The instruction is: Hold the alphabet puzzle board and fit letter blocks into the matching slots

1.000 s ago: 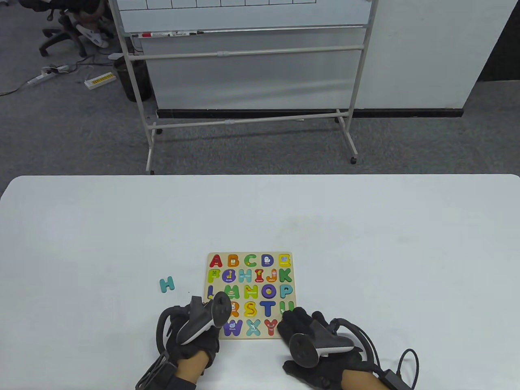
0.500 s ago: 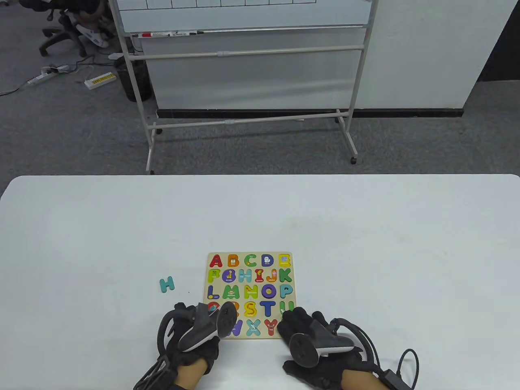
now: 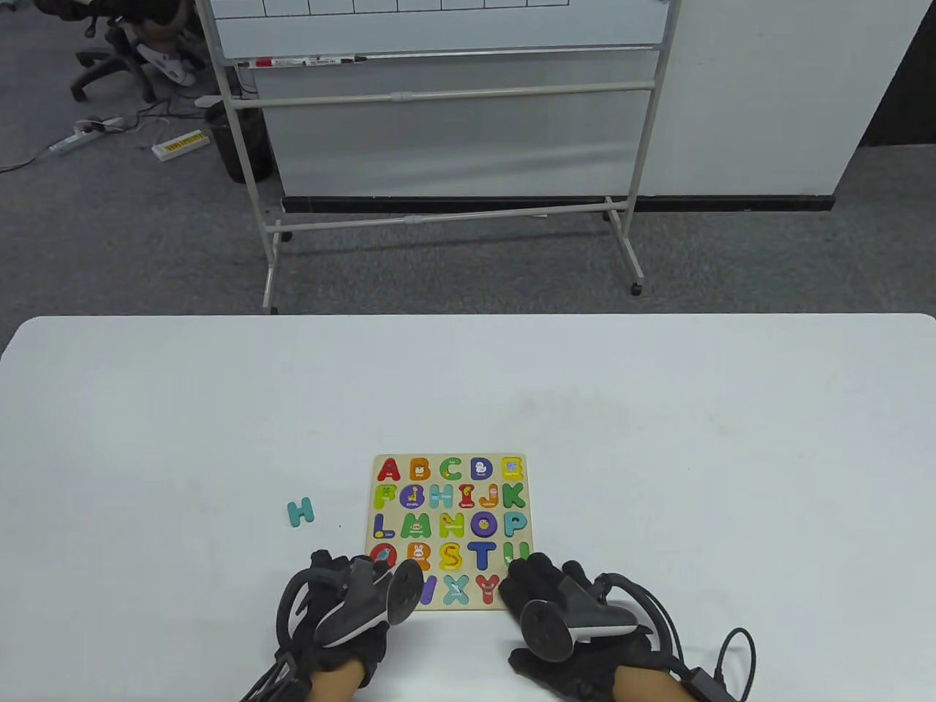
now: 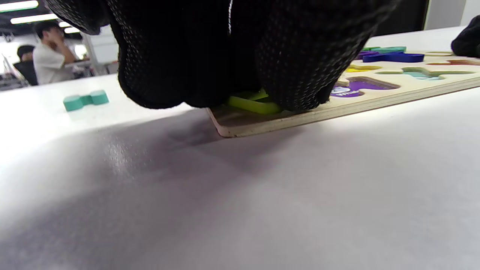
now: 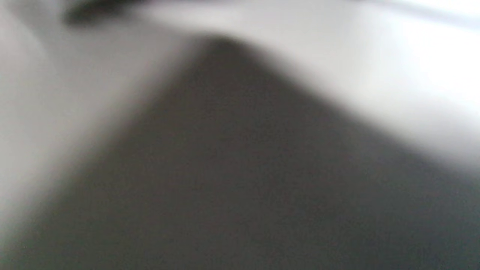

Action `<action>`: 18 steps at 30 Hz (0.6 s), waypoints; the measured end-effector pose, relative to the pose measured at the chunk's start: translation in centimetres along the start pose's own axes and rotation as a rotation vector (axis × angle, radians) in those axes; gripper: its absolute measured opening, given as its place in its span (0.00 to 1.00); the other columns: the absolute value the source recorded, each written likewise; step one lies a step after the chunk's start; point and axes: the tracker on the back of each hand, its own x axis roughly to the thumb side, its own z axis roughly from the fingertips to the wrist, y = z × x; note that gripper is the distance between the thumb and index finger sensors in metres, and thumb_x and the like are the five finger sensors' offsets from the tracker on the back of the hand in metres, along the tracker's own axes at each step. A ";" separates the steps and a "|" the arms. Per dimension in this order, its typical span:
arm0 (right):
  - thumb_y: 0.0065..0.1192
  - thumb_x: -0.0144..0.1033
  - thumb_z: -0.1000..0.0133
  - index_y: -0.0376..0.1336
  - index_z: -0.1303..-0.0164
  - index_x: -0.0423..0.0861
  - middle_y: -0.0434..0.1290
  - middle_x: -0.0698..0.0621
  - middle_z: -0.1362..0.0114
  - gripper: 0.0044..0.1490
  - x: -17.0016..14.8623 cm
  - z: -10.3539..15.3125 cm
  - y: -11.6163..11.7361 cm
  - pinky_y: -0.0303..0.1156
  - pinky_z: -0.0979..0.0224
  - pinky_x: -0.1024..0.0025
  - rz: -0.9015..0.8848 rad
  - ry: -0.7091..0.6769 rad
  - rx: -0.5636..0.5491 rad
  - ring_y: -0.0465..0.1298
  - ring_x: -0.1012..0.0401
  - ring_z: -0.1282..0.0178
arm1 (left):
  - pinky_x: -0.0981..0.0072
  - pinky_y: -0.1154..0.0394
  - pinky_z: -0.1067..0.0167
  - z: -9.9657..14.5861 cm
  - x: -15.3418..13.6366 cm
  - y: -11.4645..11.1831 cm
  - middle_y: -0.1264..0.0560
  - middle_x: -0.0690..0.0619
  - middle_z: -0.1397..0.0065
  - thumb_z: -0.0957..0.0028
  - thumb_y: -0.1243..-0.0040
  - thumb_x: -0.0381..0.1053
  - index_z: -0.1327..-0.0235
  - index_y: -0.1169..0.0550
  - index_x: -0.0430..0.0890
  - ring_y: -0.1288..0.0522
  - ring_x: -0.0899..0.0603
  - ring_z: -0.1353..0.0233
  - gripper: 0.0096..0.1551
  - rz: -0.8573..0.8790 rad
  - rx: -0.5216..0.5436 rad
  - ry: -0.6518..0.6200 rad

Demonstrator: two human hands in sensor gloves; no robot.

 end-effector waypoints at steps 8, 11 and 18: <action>0.21 0.72 0.45 0.11 0.24 0.49 0.12 0.45 0.18 0.58 0.0 0.0 0.0 0.26 0.20 0.38 -0.002 0.000 -0.001 0.17 0.46 0.16 | 0.29 0.38 0.33 -0.1 -1.5 1.0 0.24 0.38 0.32 0.50 0.33 0.54 0.33 0.22 0.41 0.21 0.32 0.35 0.33 0.087 -0.021 0.026; 0.21 0.72 0.45 0.11 0.24 0.49 0.12 0.45 0.18 0.58 0.0 0.0 0.0 0.26 0.20 0.38 -0.008 -0.002 -0.002 0.17 0.46 0.16 | 0.27 0.41 0.32 0.1 -3.0 2.0 0.26 0.37 0.30 0.49 0.34 0.54 0.32 0.23 0.41 0.23 0.31 0.33 0.33 0.099 0.015 0.055; 0.20 0.72 0.45 0.11 0.24 0.49 0.11 0.45 0.18 0.58 0.0 -0.1 0.0 0.26 0.20 0.38 -0.003 -0.003 0.001 0.16 0.46 0.16 | 0.19 0.58 0.32 -0.5 -9.4 4.5 0.44 0.34 0.18 0.48 0.33 0.53 0.24 0.31 0.42 0.44 0.23 0.19 0.40 0.006 0.056 0.150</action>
